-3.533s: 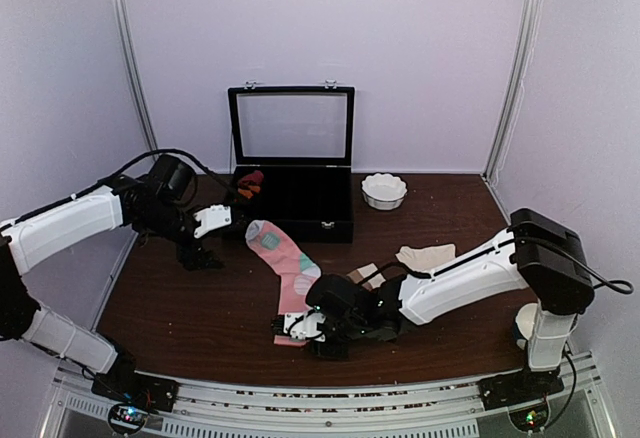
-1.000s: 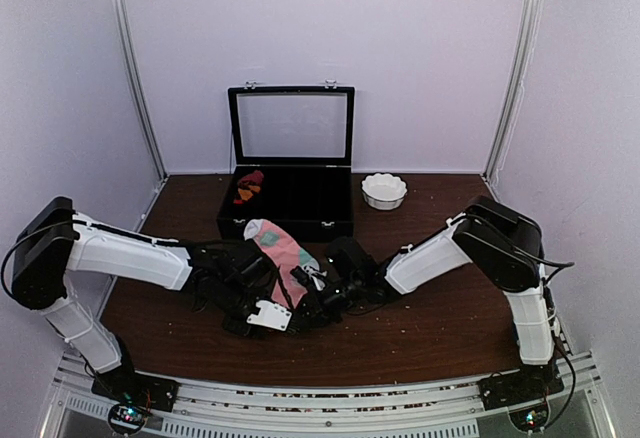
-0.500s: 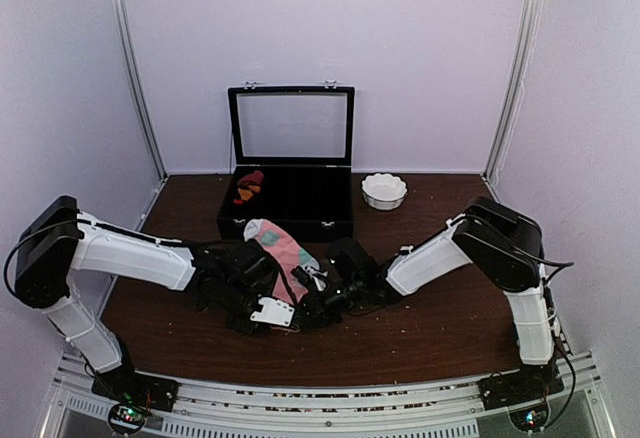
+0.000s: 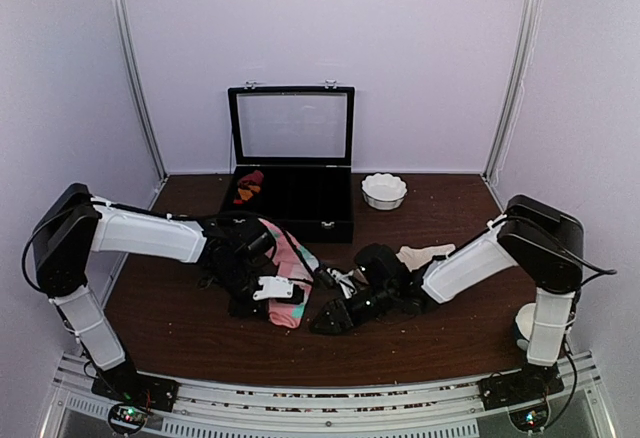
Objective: Roll the socks
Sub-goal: Roll the sock at the center of the board.
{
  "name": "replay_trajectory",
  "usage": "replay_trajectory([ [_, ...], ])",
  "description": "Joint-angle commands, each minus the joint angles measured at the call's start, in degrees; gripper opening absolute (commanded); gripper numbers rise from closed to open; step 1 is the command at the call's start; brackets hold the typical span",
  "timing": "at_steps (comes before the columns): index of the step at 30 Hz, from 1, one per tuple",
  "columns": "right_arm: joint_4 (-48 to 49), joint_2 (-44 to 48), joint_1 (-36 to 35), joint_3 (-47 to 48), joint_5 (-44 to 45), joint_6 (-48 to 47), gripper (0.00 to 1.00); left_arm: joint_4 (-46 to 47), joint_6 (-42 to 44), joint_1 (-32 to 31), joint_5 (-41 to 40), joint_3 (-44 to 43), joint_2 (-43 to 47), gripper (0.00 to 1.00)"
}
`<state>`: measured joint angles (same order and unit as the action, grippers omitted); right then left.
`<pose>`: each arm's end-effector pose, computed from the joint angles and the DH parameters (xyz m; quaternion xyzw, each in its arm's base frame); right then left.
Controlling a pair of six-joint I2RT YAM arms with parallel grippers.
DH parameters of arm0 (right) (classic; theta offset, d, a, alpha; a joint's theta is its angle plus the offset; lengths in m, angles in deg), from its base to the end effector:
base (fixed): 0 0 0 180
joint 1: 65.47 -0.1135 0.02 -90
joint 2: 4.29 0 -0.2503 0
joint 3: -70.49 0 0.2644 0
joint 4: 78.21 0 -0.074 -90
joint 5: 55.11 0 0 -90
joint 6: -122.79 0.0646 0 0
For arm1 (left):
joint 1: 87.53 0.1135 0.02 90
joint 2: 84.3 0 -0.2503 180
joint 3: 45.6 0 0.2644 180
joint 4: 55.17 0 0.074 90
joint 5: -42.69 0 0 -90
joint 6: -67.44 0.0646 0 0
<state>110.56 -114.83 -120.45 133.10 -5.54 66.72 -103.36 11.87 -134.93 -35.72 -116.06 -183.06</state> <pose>0.1840 0.3356 0.0738 -0.3006 0.8062 0.5049 0.0690 0.2091 -0.2465 0.1020 0.6560 0.7388 -0.1128 0.1049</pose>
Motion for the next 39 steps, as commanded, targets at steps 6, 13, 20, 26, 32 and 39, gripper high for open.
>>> replay_trajectory([
  [6,-3.06,14.81,-9.74,-7.16,27.02,-29.40,0.53,-11.49,-4.55,4.17,14.72,-7.53,-5.08,0.00],
  [13,-9.49,11.14,-15.95,-0.71,34.28,-39.63,0.52,-16.56,-3.93,7.05,18.88,-10.53,-8.98,0.00],
  [20,-8.44,4.39,-15.95,7.21,33.65,-41.94,0.50,-17.51,-3.85,7.31,19.18,-11.14,-10.83,0.00],
  [26,-8.17,-0.84,-15.78,11.59,33.04,-42.26,0.48,-18.66,-3.27,7.86,19.30,-12.24,-11.71,0.00],
  [32,-7.29,-3.30,-15.45,12.29,33.72,-41.20,0.45,-19.18,-2.71,8.13,19.18,-12.16,-12.04,0.00],
  [39,-5.11,-4.19,-15.30,11.69,36.48,-39.16,0.34,-19.66,-2.41,8.24,19.15,-12.77,-12.13,0.00],
])
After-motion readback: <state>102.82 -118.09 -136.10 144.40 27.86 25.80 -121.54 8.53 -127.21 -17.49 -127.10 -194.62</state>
